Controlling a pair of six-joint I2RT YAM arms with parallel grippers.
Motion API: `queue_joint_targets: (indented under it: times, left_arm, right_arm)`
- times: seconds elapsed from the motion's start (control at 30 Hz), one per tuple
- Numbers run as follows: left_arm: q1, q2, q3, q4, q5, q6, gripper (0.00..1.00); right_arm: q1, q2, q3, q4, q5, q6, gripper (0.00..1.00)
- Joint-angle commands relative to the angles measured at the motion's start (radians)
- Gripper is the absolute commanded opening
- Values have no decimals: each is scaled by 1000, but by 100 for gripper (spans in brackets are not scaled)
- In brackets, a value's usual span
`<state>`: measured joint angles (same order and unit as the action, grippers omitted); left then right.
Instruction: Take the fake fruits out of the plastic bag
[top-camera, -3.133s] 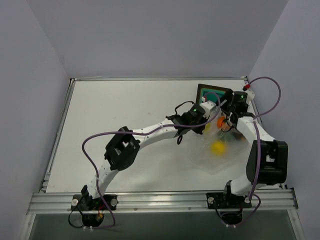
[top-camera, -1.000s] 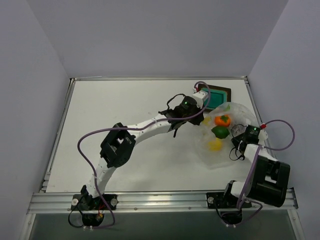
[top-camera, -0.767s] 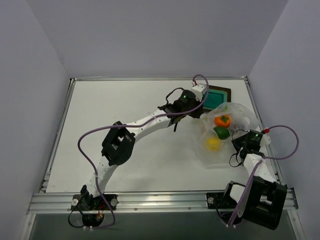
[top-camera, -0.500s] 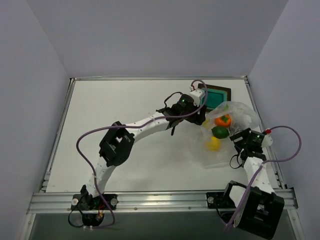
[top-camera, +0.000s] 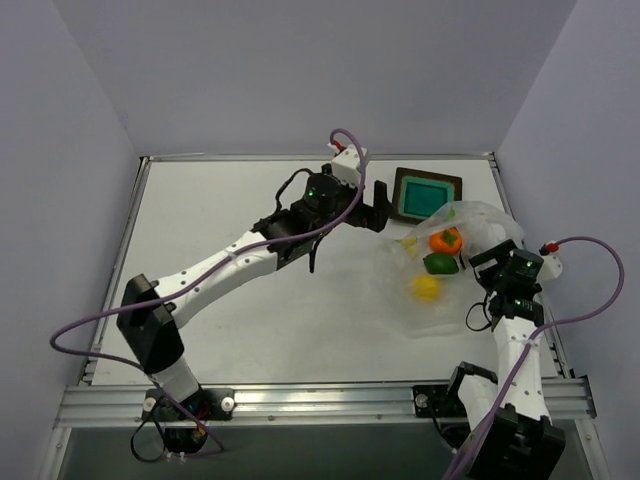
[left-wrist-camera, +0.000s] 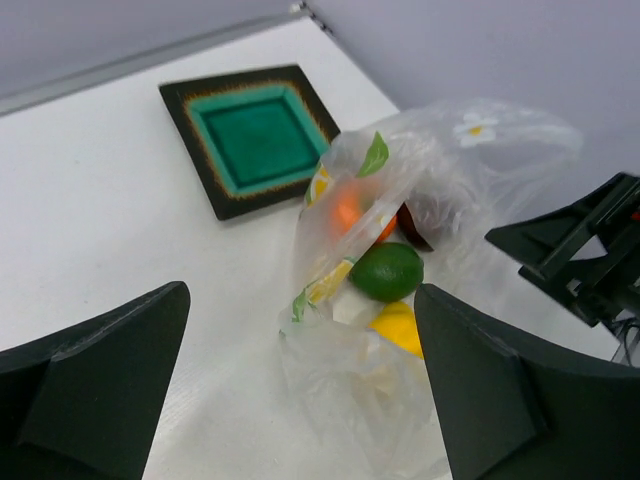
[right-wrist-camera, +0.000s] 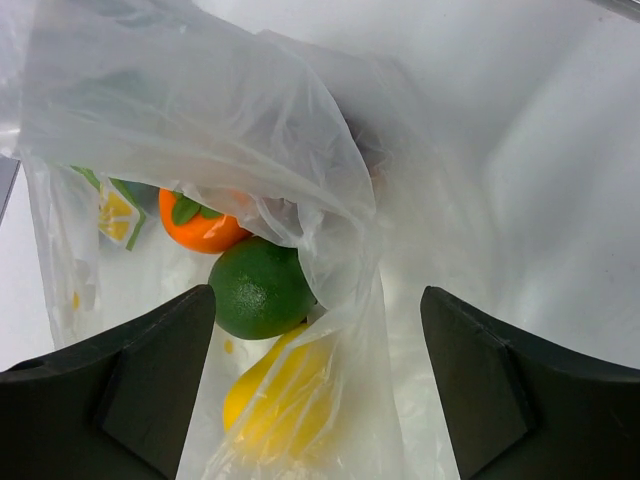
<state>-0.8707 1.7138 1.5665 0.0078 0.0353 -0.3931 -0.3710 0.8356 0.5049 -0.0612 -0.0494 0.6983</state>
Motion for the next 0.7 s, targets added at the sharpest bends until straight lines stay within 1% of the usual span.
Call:
queue_joint_targets:
  times: [0.0, 0.13, 0.17, 0.27, 0.33, 0.4, 0.43, 0.53, 0.63, 0.67]
  left_arm:
    - [-20, -100, -60, 11, -104, 10, 94]
    - [-65, -178, -144, -2, -144, -9, 94]
    - [-74, -187, -161, -2, -146, -27, 94]
    - [-125, -213, -235, 27, -147, -53, 95]
    - [-162, -215, -270, 44, -135, -67, 95]
    - [-186, -211, -286, 75, -103, -70, 95]
    - [-210, -201, -298, 86, -98, -70, 95]
    - [-234, -166, -295, 116, -72, -56, 97]
    - [-234, -119, -275, 132, -45, -46, 97]
    - [-234, -106, -260, 124, -43, -40, 97]
  right_arm:
    - [15, -6, 55, -31, 28, -22, 79]
    - [64, -19, 101, -31, 49, -22, 67]
    - [79, -27, 109, -29, 86, -23, 65]
    - [141, -84, 148, -35, 150, -20, 51]
    - [167, -118, 173, -54, 190, -22, 48]
    - [182, -128, 205, -66, 197, -31, 47]
    - [199, -127, 210, -68, 177, -36, 43]
    - [239, -87, 208, -60, 122, -63, 38]
    - [326, 34, 208, -60, 99, -118, 36]
    - [374, 101, 210, -61, 92, -129, 36]
